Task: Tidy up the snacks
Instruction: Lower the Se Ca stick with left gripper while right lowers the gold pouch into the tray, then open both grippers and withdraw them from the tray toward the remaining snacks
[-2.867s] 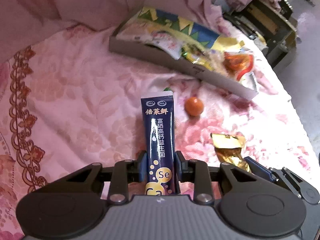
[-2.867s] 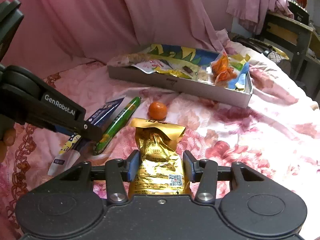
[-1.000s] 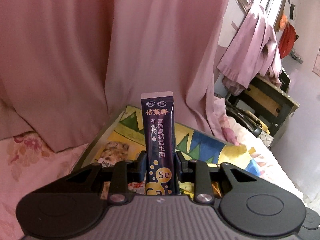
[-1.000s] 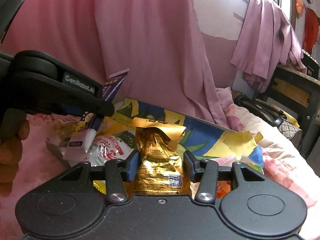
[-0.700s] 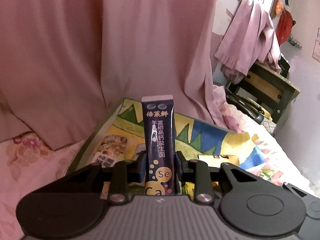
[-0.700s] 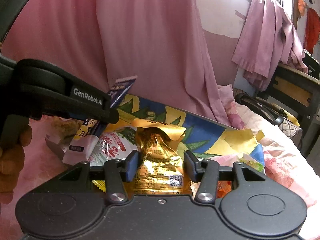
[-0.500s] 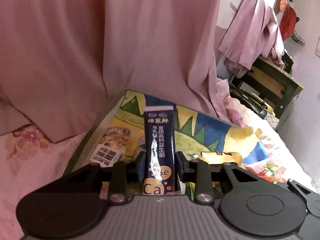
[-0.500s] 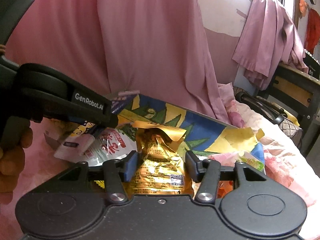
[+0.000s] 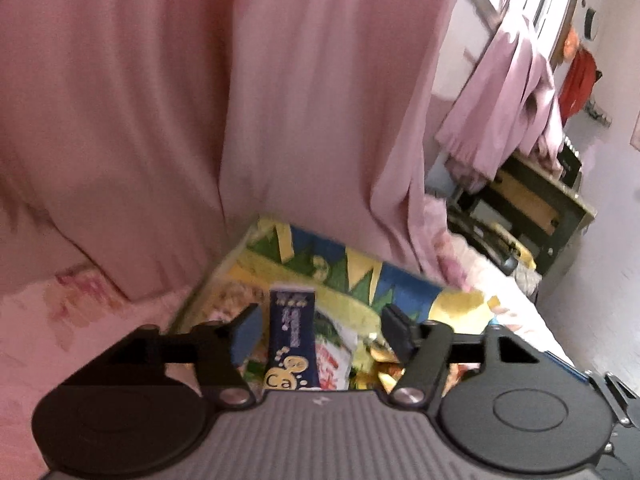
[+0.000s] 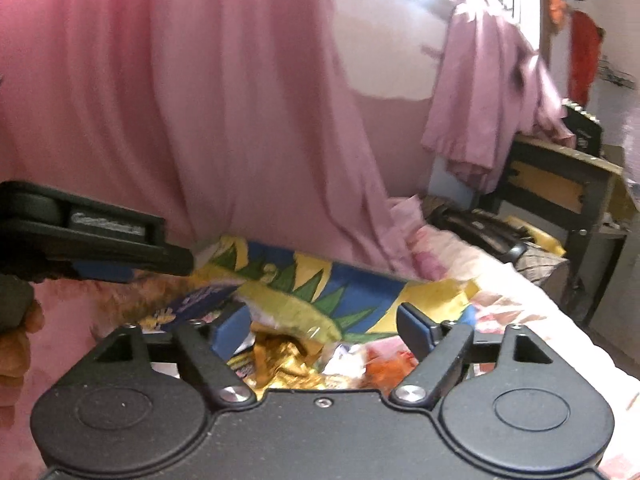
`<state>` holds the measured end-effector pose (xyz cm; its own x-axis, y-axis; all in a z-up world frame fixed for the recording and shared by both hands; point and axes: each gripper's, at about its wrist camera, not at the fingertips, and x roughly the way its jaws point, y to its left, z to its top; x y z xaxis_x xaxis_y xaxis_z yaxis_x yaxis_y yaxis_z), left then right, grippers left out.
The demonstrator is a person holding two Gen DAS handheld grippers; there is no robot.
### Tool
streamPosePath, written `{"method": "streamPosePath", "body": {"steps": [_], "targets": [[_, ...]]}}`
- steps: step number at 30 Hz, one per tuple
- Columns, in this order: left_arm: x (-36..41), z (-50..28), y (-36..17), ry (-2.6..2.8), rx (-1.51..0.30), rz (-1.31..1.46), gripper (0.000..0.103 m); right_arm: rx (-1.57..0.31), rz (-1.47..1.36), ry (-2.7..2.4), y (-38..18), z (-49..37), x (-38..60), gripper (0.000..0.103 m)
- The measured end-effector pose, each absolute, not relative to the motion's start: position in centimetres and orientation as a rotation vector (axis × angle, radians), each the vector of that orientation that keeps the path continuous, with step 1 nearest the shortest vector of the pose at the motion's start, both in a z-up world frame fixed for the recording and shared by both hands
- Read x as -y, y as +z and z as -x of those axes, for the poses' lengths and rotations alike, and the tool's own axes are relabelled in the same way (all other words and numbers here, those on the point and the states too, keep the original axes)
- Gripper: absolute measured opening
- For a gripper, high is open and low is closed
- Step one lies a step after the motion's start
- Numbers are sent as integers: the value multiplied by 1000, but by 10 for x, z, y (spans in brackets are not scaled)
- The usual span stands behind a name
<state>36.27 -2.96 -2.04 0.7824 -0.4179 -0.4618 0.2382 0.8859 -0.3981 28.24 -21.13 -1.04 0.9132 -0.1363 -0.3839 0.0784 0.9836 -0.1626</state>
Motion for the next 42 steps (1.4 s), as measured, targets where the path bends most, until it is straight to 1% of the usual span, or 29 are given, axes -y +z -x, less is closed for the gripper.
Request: {"method": "streamPosePath", "body": {"steps": [1,3,8,10,11,18,25,31,36,42], "targets": [[28,-359,-14,-354,-558,327,77,-392,133,-117,-5,-277,213,86],[25,-347,0,-340,-524,325,85,-365,110,-129,6,-267,218,90],[17,-315,28,-313,-457,299,99,-270,54,-151,35,-231,225,98],[16,-301,36,-306,-434,270,101,-236,43,-148,44,-216,225,102],[16,-295,39,-302,-427,259,102,-217,45,-144,49,-207,225,102],[11,-242,48,-262,-411,229,102,-162,63,-116,69,-146,223,102],[6,-187,44,-221,-418,165,103,-177,20,-103,73,-90,229,102],[3,-152,35,-209,-461,118,103,-199,-2,-97,71,-54,231,102],[3,-129,23,-203,-516,73,103,-261,-35,-96,65,-38,230,102],[3,-122,1,-191,-657,54,103,-465,-7,-121,41,-43,219,102]]}}
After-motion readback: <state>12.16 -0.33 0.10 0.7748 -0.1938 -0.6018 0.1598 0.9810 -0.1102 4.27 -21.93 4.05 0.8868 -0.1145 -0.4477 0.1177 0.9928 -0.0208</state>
